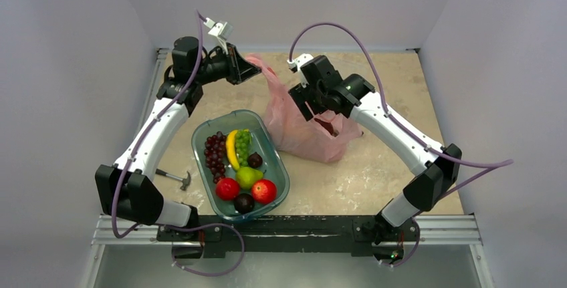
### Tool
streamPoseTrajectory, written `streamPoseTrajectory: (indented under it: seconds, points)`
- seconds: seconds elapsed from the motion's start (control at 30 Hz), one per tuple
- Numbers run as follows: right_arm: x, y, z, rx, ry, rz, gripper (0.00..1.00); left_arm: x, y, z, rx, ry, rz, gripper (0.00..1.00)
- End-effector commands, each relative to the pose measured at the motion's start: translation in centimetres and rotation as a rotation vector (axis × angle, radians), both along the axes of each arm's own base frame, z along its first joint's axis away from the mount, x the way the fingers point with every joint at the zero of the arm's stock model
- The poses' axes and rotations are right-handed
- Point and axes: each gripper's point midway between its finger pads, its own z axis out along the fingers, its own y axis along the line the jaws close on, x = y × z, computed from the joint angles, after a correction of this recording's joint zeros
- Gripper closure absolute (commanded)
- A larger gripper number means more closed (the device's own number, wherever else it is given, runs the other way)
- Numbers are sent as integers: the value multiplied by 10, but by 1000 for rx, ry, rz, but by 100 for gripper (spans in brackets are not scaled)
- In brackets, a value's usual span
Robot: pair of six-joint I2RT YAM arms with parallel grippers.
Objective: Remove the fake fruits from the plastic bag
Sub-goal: Adjust the plastic bag at the center of the board.
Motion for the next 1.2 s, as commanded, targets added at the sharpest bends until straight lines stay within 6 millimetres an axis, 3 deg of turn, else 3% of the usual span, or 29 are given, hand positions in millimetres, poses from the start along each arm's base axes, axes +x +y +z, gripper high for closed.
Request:
streamPoseTrajectory:
  seconds: [0.0, 0.17, 0.2, 0.33, 0.37, 0.43, 0.53, 0.63, 0.73, 0.83, 0.87, 0.93, 1.03, 1.17]
  points:
    - [6, 5, 11, 62, -42, 2, 30, -14, 1, 36, -19, -118, -19, 100]
    - [8, 8, -7, 51, -21, 6, 45, -17, 1, 40, -25, -123, -23, 100]
    - [9, 10, -9, 62, -21, 7, 53, -18, 1, 41, -26, -125, -22, 100]
    - [13, 16, -4, 136, -54, -39, 100, -15, 2, 40, -37, -100, -3, 100]
    - [15, 14, 0, 162, -80, -69, 100, -13, 3, 39, -37, -90, 10, 92]
    - [17, 7, 12, 207, -147, -123, 100, -12, 5, 37, -37, -73, 27, 68]
    - [17, -14, 35, 304, -270, -264, 100, -11, 6, 34, -37, -50, 51, 37]
    - [9, -26, 60, 453, -354, -354, 100, -16, 0, 33, -31, -37, 55, 20]
    - [-1, -36, 78, 562, -397, -411, 100, -24, -10, 27, 2, 4, 74, 17]
    - [-4, -48, 91, 619, -454, -465, 100, -27, -18, 11, 6, 134, 166, 40]
    - [-5, -52, 96, 634, -478, -479, 100, -30, -24, 5, -10, 175, 177, 41]
    - [-5, -56, 104, 645, -502, -484, 100, -38, -39, 1, -56, 203, 138, 36]
    - [-5, -59, 113, 627, -536, -462, 100, -46, -52, 2, -59, 158, 75, 17]
    - [0, -58, 124, 602, -584, -430, 100, -58, -63, 22, -56, 24, -66, 8]
